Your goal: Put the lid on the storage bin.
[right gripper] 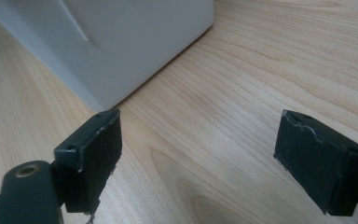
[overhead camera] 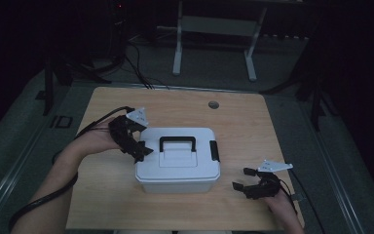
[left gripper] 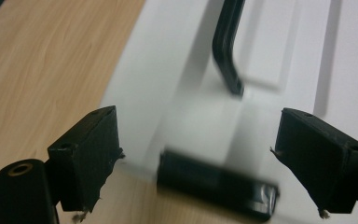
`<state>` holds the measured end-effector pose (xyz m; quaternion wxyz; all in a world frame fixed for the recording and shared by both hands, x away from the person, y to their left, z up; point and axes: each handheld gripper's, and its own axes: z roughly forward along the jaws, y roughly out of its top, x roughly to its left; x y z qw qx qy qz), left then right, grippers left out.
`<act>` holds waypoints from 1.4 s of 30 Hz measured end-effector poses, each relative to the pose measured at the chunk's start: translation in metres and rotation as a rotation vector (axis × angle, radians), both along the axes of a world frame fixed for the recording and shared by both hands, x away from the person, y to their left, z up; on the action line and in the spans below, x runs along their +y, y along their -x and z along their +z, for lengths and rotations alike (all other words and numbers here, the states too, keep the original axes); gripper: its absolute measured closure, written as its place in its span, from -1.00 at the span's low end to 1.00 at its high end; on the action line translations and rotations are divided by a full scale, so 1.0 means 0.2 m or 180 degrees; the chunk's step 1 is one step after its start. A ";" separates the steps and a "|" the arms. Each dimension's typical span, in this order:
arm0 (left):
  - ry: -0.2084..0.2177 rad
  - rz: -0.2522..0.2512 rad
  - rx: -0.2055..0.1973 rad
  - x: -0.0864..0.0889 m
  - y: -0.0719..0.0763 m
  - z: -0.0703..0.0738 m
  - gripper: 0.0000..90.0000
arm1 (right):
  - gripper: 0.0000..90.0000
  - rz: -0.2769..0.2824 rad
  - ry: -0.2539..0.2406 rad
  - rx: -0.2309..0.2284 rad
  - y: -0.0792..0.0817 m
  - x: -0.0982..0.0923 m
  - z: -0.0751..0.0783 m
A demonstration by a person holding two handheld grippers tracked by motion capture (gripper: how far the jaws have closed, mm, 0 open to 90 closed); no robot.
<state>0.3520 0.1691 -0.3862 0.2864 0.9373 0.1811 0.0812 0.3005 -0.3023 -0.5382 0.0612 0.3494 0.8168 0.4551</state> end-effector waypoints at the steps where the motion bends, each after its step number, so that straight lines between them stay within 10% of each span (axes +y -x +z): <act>1: 0.0008 0.0000 -0.0021 0.01 0.01 0.00 -0.70 | -0.68 -0.0004 0.0003 -0.0001 0.00 0.00 0.00; 15: 0.0409 0.0235 -0.0017 0.30 0.15 -0.15 -0.70 | -0.68 -0.0029 0.0017 0.0006 0.00 0.00 -0.01; 42: 0.0571 0.0558 0.0134 0.52 0.31 -0.62 -0.70 | -0.68 -0.0176 -0.0031 -0.0061 -0.01 -0.03 -0.01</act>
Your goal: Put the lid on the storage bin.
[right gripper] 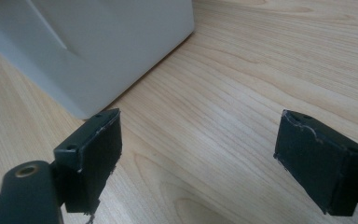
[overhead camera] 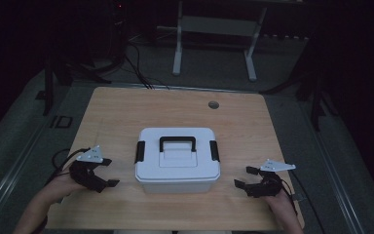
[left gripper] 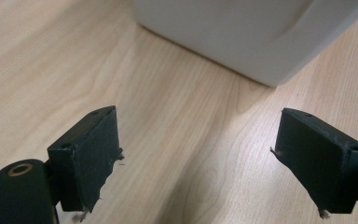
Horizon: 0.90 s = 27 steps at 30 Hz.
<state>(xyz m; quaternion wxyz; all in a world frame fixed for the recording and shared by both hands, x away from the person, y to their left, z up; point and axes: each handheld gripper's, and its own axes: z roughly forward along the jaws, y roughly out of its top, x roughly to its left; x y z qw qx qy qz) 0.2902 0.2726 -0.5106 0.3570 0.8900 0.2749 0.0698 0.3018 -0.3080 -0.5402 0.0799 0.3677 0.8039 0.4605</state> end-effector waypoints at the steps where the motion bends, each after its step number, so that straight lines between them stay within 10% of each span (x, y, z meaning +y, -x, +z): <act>1: 0.0032 0.0002 0.0016 0.00 0.01 -0.01 -0.70 | -0.68 -0.0007 -0.0004 0.0003 0.00 0.00 0.00; 27: 0.0503 0.0748 -0.0384 0.05 0.14 -0.21 -0.70 | -0.69 -0.0292 -0.0039 -0.0157 0.01 -0.04 -0.01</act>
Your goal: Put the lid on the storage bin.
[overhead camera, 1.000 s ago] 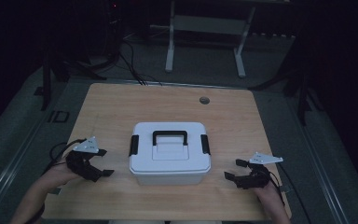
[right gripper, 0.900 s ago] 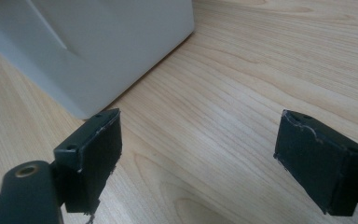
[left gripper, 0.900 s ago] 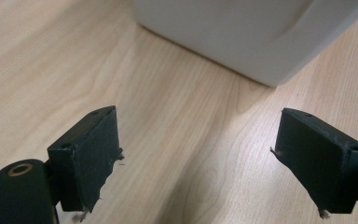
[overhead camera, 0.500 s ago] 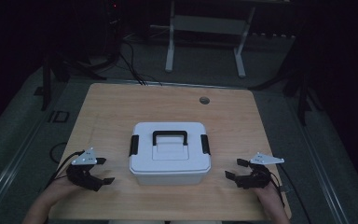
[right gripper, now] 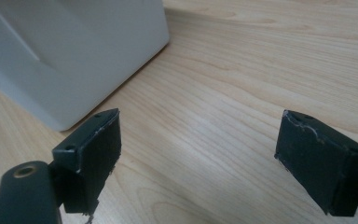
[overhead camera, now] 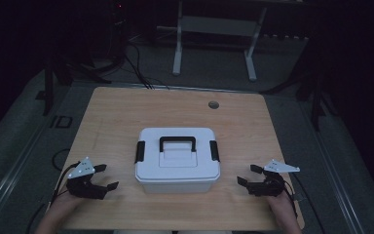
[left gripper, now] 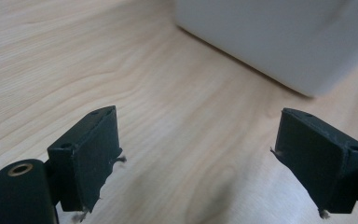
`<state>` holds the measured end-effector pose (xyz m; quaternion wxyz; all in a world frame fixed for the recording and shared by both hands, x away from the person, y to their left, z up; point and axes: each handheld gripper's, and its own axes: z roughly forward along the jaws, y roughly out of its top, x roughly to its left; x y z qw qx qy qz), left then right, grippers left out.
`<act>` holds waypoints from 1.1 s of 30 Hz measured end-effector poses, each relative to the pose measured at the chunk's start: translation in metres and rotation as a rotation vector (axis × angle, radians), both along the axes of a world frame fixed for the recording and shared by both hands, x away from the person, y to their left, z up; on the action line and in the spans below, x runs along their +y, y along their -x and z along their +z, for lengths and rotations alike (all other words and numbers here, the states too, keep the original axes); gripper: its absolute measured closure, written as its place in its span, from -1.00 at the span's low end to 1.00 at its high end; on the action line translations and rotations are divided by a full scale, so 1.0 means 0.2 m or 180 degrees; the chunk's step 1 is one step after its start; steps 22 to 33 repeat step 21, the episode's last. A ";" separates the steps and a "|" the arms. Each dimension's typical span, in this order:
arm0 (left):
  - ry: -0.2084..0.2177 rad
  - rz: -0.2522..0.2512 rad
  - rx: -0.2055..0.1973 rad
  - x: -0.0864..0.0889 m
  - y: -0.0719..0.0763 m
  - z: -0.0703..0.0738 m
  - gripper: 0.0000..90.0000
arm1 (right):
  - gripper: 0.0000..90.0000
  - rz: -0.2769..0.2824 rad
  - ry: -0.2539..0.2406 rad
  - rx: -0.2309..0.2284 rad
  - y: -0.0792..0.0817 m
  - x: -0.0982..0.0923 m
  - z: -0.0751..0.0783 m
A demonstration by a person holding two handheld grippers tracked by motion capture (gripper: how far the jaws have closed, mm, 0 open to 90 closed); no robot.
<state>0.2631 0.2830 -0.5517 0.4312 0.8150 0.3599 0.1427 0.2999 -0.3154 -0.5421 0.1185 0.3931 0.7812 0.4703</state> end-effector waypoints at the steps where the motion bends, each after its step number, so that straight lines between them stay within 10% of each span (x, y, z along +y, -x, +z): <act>1: -0.0014 0.0018 -0.0011 0.00 0.00 0.00 -0.70 | -0.69 -0.0012 0.0007 -0.0004 0.00 0.00 0.00; 17: 0.0042 0.0341 -0.0189 0.04 0.06 -0.04 -0.70 | -0.69 -0.0069 0.0092 0.0005 0.00 0.00 -0.02; 33: 0.0086 0.0325 -0.0158 0.04 0.06 -0.04 -0.70 | -0.69 -0.0090 0.0091 0.0013 0.00 0.00 -0.02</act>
